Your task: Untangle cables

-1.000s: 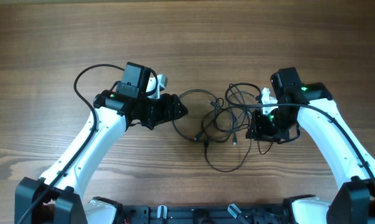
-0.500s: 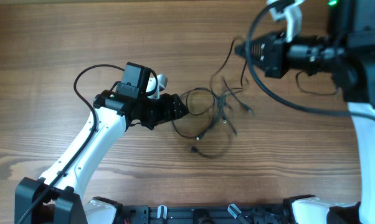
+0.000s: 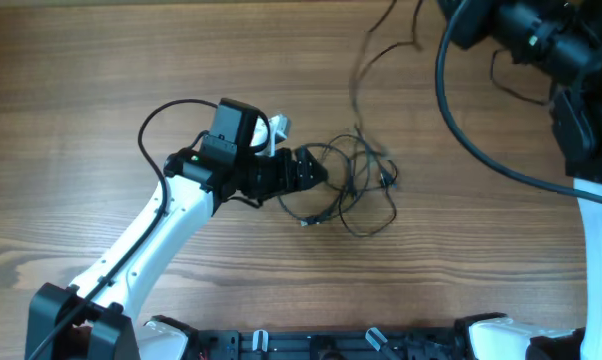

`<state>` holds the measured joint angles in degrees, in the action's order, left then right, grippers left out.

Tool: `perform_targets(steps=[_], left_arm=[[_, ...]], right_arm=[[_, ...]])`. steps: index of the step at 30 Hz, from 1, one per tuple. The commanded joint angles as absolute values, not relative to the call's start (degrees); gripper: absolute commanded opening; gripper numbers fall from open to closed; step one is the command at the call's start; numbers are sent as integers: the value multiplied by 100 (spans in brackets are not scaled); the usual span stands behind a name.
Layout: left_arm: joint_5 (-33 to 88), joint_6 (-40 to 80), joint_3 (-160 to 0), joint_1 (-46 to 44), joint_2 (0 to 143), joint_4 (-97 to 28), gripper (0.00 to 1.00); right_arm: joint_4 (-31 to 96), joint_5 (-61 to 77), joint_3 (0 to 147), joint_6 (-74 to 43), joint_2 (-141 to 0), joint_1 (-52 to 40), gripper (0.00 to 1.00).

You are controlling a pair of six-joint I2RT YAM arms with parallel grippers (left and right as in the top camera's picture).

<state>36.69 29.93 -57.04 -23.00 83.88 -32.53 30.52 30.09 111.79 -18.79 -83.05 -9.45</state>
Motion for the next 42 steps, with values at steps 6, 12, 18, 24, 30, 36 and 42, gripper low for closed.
perform_targets(steps=[6, 12, 18, 24, 30, 36, 42], left_arm=[[3310, 3028, -5634, -2502, 8359, -3406, 84], [3249, 3033, -5634, -2504, 8403, -3393, 83], [3267, 3247, -5634, -2506, 8750, -3188, 85], [3389, 3529, -5634, -3081, 9435, -2764, 81], [3037, 3800, -5634, -3594, 10020, -2674, 79], [2862, 3800, -5636, -3653, 10125, -2233, 67], [3892, 3778, -5636, -3667, 10127, -121, 67]], right_arm=[[2316, -2233, 11251, -1656, -8173, -620, 4], [5124, -2869, 11249, -3050, -8241, 941, 4], [5798, 1354, 11249, -1559, -8246, 1035, 4], [6143, 1809, 11242, -1496, -8267, 1035, 4], [6300, 1806, 11238, -1496, -8272, 1035, 4], [6375, 1806, 11238, -1496, -8272, 1035, 4], [6429, 1806, 11238, -1496, -8305, 1035, 4]])
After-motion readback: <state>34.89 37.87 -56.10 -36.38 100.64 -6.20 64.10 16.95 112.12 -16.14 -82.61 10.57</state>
